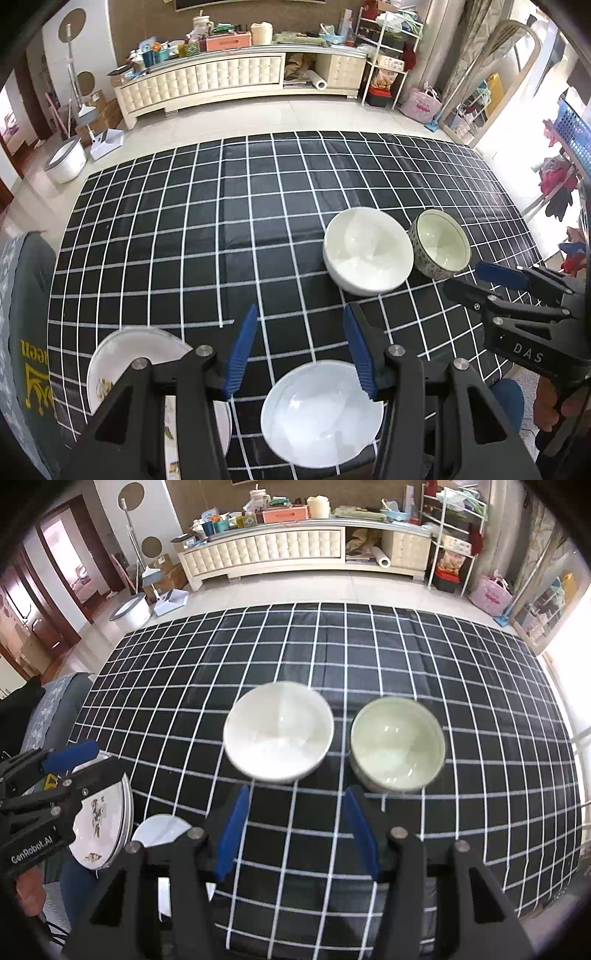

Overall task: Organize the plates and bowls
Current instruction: 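Move both grippers to the cream-white bowl and grip its rim, then lift the cream-white bowl and carry it toward the plain white bowl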

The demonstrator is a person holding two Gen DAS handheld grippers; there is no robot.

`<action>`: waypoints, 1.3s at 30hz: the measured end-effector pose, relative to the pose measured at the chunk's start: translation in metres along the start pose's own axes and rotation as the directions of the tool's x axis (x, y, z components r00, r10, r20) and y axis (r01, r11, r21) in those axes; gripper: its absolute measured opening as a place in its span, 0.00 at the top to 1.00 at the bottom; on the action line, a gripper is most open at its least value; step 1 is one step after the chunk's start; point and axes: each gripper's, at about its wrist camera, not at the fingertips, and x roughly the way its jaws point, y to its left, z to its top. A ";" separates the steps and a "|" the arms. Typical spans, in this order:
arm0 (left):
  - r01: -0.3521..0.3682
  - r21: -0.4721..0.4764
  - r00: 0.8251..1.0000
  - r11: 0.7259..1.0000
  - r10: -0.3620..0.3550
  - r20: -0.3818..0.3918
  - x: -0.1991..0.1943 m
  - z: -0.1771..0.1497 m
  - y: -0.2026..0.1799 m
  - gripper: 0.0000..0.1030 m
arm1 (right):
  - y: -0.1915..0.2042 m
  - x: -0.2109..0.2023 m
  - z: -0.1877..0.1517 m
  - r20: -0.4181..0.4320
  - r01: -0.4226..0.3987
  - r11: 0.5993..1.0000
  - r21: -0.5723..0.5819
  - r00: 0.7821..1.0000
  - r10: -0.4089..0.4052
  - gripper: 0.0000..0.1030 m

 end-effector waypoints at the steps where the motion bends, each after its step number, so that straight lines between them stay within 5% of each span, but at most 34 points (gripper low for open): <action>1: -0.003 0.001 1.000 1.000 0.003 -0.003 0.003 0.006 -0.001 0.55 | -0.003 0.001 0.005 -0.002 -0.002 1.000 0.000 1.000 0.002 0.43; 8: -0.031 0.028 0.999 0.999 0.032 -0.030 0.026 0.042 -0.010 0.55 | -0.015 0.022 0.034 -0.016 0.002 1.000 -0.008 1.000 -0.002 0.43; 22: -0.003 0.082 0.987 0.997 0.016 -0.158 0.093 0.062 -0.020 0.56 | -0.014 0.082 0.073 -0.091 0.011 0.998 -0.061 0.996 -0.016 0.43; 24: -0.004 0.084 0.983 0.996 0.019 -0.183 0.104 0.062 -0.018 0.64 | -0.015 0.091 0.074 -0.113 0.028 0.997 -0.070 0.993 -0.036 0.44; 33: 0.040 0.066 0.970 0.997 -0.022 -0.243 0.133 0.058 -0.022 0.76 | -0.023 0.115 0.061 -0.201 0.010 0.998 -0.067 0.979 -0.023 0.66; 39: 0.070 0.064 0.964 0.996 -0.051 -0.262 0.141 0.050 -0.028 0.86 | -0.022 0.121 0.054 -0.210 -0.009 0.997 -0.074 0.978 -0.007 0.90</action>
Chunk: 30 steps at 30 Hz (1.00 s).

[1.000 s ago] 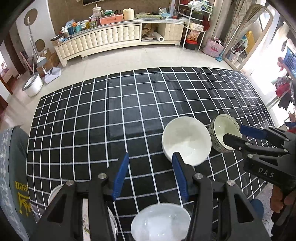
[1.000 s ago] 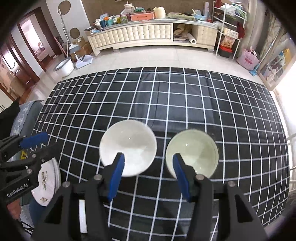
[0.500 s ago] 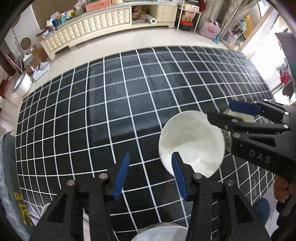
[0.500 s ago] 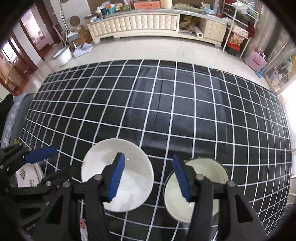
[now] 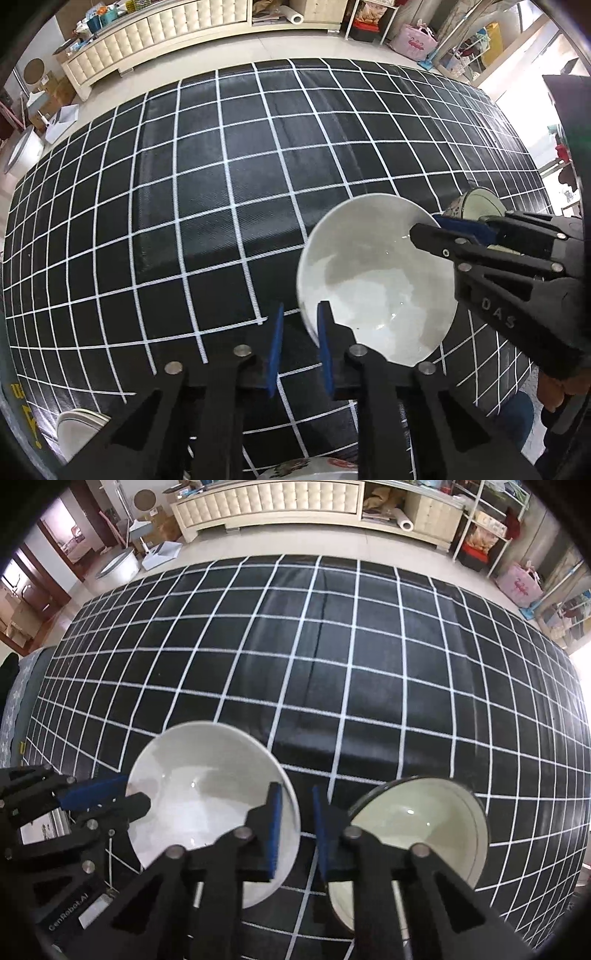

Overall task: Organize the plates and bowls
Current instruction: 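Lift the cream-white bowl and carry it toward the plain white bowl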

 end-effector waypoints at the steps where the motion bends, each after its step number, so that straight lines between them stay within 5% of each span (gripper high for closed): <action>1: -0.001 0.008 1.000 1.000 0.001 -0.003 0.002 0.000 -0.002 0.87 | 0.001 0.000 0.000 0.008 0.004 1.000 -0.002 1.000 -0.004 0.90; 14: -0.041 0.012 0.999 0.999 0.041 0.014 -0.006 -0.019 -0.019 0.94 | 0.015 -0.024 -0.023 0.056 0.017 1.000 0.026 0.998 -0.018 0.91; 18: 0.034 0.017 0.998 0.999 -0.035 0.043 -0.034 -0.032 -0.022 1.00 | 0.029 -0.040 -0.031 0.067 -0.029 0.999 0.016 0.997 0.027 0.90; 22: -0.026 0.053 0.998 0.998 0.023 0.061 -0.053 -0.043 -0.038 1.00 | 0.044 -0.035 -0.037 0.072 0.099 0.995 0.022 0.992 -0.100 0.92; 25: -0.005 0.019 0.997 1.000 0.004 0.077 -0.060 -0.049 -0.031 1.00 | 0.035 -0.034 -0.041 0.039 0.006 0.998 0.070 0.999 -0.009 0.92; 30: -0.031 -0.014 0.996 0.999 0.033 0.089 -0.059 -0.046 -0.016 0.97 | 0.025 -0.032 -0.049 0.021 -0.007 0.996 0.084 1.000 0.005 0.92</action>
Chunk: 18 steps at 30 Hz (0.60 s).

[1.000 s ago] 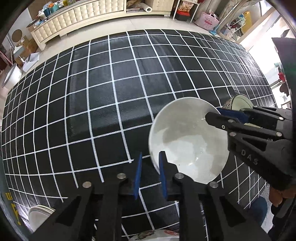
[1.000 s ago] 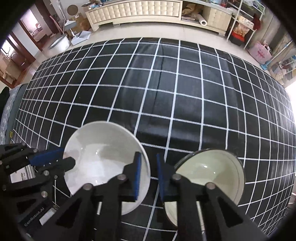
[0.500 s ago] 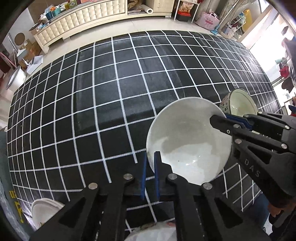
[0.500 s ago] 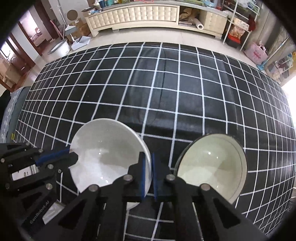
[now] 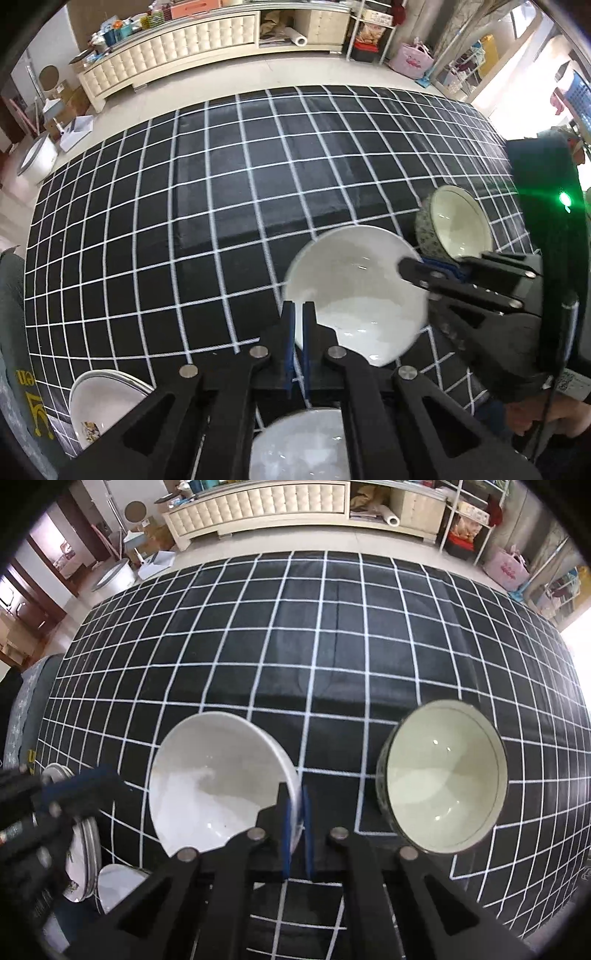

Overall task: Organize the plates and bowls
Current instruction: 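Lift the cream-white bowl and carry it toward the plain white bowl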

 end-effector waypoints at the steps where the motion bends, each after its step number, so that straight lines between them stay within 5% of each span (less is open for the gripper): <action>1: -0.001 -0.008 1.000 1.000 0.001 0.000 0.001 -0.001 0.002 0.96 | -0.002 0.000 0.000 0.001 -0.006 1.000 0.002 1.000 0.006 0.92; 5: 0.039 -0.026 0.999 0.999 -0.040 -0.033 0.012 0.001 0.011 0.79 | -0.005 0.000 0.000 0.005 -0.007 1.000 0.001 1.000 0.007 0.92; 11: 0.067 -0.048 0.995 0.997 -0.071 -0.071 0.038 0.005 0.018 0.79 | -0.011 0.006 -0.001 -0.002 0.004 1.000 0.010 1.000 -0.004 0.93; 18: 0.085 -0.029 0.991 0.996 -0.087 -0.098 0.054 -0.001 0.020 0.90 | -0.016 0.013 -0.004 -0.011 -0.012 1.000 0.026 1.000 0.012 0.93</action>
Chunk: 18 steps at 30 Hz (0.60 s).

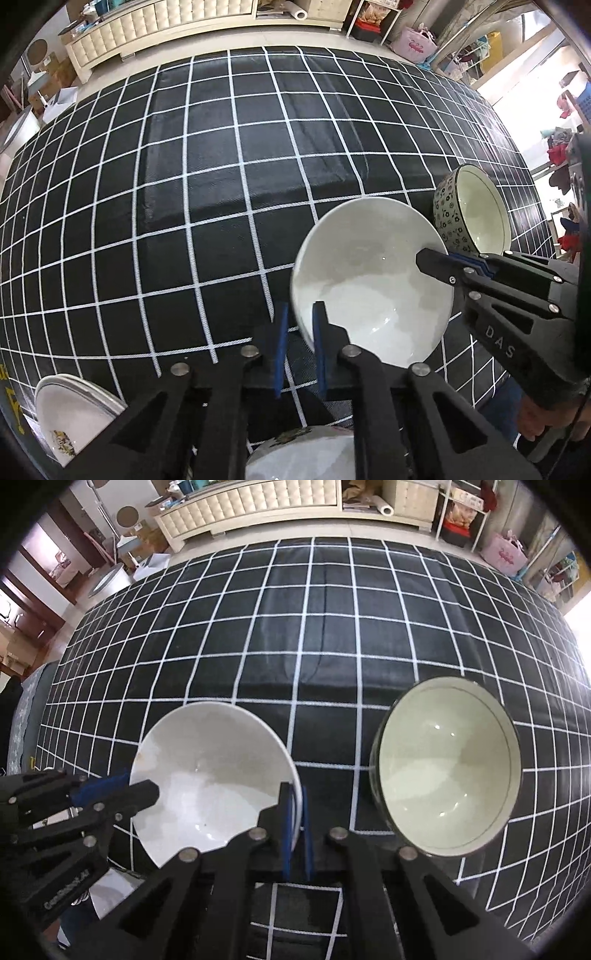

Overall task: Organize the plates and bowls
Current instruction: 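Lift the cream-white bowl and carry it toward the plain white bowl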

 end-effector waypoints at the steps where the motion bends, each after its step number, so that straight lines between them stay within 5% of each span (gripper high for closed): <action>1: -0.005 0.002 1.000 1.000 0.005 -0.001 0.002 0.001 0.000 0.90 | 0.001 0.000 0.000 0.001 0.010 1.000 -0.004 1.000 -0.010 0.93; 11: -0.043 0.015 0.999 0.999 0.043 0.013 0.016 -0.003 -0.008 0.92 | -0.003 -0.005 -0.005 0.034 -0.051 0.996 0.069 0.998 0.049 0.93; 18: -0.031 -0.010 0.998 0.999 0.032 0.050 -0.012 -0.010 0.002 0.92 | 0.010 -0.026 -0.006 0.048 -0.075 0.995 0.068 0.996 0.071 0.93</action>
